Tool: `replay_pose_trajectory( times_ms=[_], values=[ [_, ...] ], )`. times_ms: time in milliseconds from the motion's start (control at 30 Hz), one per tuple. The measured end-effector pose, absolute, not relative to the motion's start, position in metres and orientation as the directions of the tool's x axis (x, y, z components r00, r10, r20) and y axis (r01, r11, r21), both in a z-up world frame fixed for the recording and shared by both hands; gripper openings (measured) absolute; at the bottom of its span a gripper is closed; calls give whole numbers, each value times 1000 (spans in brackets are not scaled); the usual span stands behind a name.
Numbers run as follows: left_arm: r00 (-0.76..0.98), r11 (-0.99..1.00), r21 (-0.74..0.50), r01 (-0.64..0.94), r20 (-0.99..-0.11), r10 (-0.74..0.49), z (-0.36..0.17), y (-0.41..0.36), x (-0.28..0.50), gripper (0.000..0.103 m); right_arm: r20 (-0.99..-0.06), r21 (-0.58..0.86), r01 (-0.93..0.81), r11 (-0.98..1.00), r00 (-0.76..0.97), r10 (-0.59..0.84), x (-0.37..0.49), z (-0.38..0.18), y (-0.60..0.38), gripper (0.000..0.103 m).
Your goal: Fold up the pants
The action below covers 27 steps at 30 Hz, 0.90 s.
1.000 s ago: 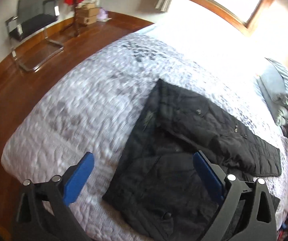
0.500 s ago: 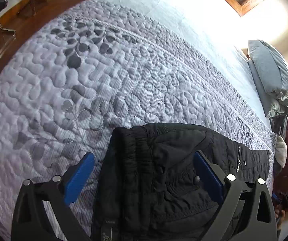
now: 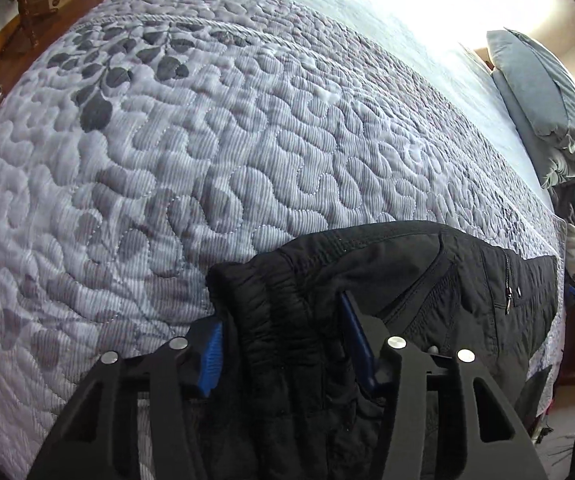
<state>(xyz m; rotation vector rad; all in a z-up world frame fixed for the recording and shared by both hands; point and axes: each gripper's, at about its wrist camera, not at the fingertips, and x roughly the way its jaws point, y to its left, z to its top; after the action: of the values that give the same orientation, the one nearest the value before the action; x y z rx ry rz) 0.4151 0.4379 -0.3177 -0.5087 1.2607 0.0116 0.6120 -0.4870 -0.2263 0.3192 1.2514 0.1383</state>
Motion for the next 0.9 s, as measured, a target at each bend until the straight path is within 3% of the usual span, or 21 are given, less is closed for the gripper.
replay_pose_trajectory(
  times_ms=[133,400,433,467,567,733,800,900],
  values=[
    [341,881,-368,-298,-903,-262,-320,440,412,42,-929,277,73,958,275,248,657,-258,-501,91],
    [351,878,-352,-324,-907,-234,-322,440,410,41,-933,287,-37,957,218,288,689,-291,-490,91],
    [349,882,-340,-326,-910,-222,-321,438,410,41,-932,288,-51,956,214,292,689,-291,-488,82],
    [348,887,-327,-326,-914,-209,-320,435,411,40,-931,293,-67,954,208,300,688,-291,-485,55],
    [352,898,-291,-329,-921,-169,-314,429,411,29,-927,316,-71,946,188,324,682,-288,-484,15],
    [369,897,-280,-341,-918,-146,-298,425,408,19,-917,301,-67,951,254,308,663,-256,-486,9],
    [381,898,-273,-345,-915,-132,-289,428,405,9,-911,292,-65,954,286,298,652,-237,-488,8],
    [412,893,-297,-338,-900,-143,-271,430,401,9,-896,291,-66,954,329,296,633,-206,-489,8]
  ],
)
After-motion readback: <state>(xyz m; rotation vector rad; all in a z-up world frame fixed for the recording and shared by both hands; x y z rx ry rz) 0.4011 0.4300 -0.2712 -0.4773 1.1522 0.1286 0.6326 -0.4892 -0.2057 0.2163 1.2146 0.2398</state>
